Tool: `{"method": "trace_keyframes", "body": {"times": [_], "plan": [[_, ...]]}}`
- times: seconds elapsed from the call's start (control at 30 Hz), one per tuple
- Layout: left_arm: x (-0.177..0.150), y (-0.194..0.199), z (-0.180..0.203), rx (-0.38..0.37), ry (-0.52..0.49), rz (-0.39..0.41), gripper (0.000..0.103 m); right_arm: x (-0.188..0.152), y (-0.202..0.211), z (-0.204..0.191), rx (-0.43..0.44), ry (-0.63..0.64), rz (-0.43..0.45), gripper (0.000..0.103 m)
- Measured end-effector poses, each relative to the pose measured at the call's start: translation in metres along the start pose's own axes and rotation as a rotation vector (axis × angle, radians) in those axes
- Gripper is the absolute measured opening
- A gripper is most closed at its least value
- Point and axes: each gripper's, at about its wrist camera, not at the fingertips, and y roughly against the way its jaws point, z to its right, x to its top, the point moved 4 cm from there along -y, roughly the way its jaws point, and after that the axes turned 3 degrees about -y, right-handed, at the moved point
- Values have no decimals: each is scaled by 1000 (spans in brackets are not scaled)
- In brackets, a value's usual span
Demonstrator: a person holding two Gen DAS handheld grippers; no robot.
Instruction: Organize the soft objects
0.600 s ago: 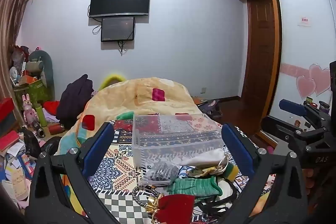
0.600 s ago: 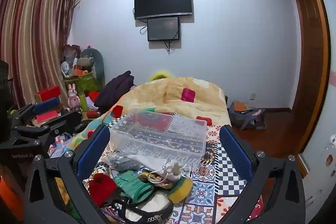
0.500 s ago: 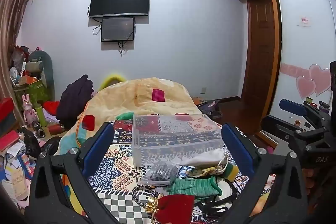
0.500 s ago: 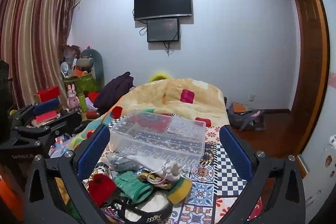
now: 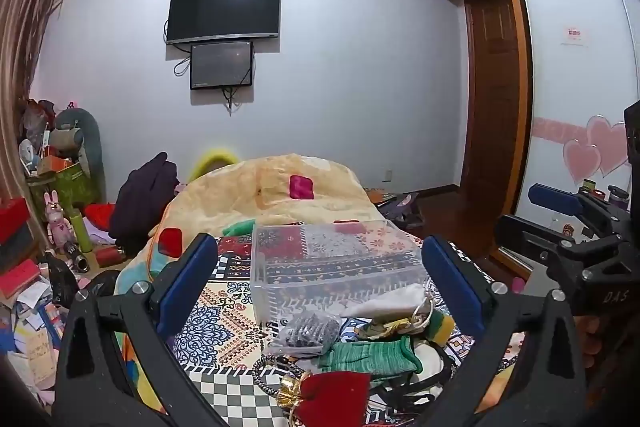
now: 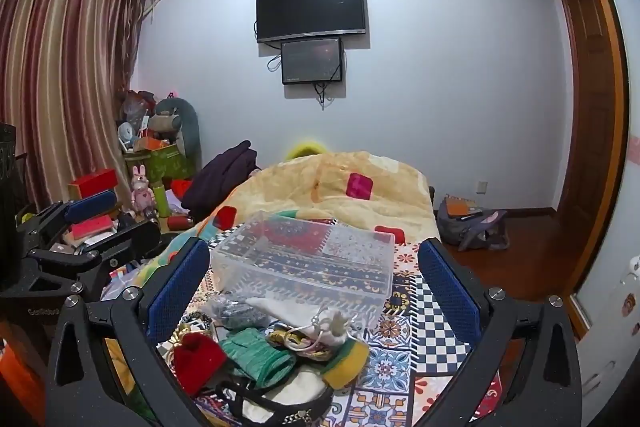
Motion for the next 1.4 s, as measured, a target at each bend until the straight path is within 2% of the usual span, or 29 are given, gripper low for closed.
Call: {"method": "trace_keyframes", "body": {"times": [1.4], "plan": [[-2, 6, 2, 3, -4, 11, 103, 0, 6, -2, 10, -10, 13, 103]]}}
